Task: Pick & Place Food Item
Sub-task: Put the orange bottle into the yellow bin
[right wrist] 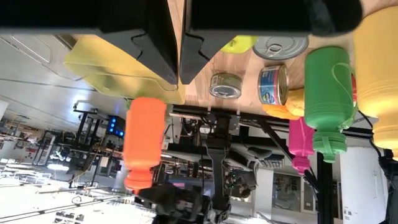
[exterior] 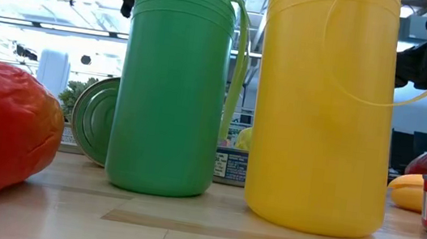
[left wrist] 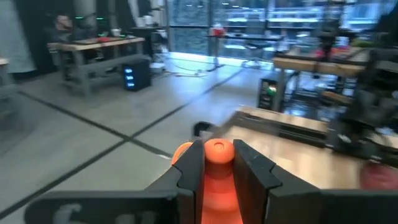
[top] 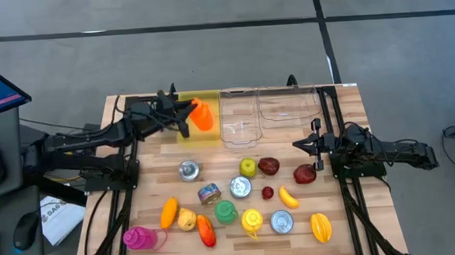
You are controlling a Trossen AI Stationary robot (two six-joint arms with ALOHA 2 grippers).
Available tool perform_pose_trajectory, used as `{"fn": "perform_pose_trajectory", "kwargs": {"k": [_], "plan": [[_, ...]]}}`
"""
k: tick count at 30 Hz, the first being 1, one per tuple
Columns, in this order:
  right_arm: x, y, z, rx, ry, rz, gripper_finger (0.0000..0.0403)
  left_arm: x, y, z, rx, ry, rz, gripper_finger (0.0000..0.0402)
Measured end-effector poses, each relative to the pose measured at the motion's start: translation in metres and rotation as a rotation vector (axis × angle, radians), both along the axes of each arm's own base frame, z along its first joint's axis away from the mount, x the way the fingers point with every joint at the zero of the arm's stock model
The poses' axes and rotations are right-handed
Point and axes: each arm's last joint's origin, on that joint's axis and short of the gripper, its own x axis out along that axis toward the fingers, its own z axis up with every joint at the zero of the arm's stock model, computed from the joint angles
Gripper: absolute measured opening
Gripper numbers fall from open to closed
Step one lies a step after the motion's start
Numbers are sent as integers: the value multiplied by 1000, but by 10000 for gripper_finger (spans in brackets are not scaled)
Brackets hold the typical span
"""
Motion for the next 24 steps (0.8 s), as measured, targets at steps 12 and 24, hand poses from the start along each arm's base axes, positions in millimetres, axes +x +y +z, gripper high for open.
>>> {"fn": "perform_pose_trajectory", "kwargs": {"k": [12,24], "plan": [[0,0,0,0,0,-1,13,-2,47,-21,-50,83,195,52],[0,0,0,0,0,-1,13,5,77,-44,-98,105,381,54]]}}
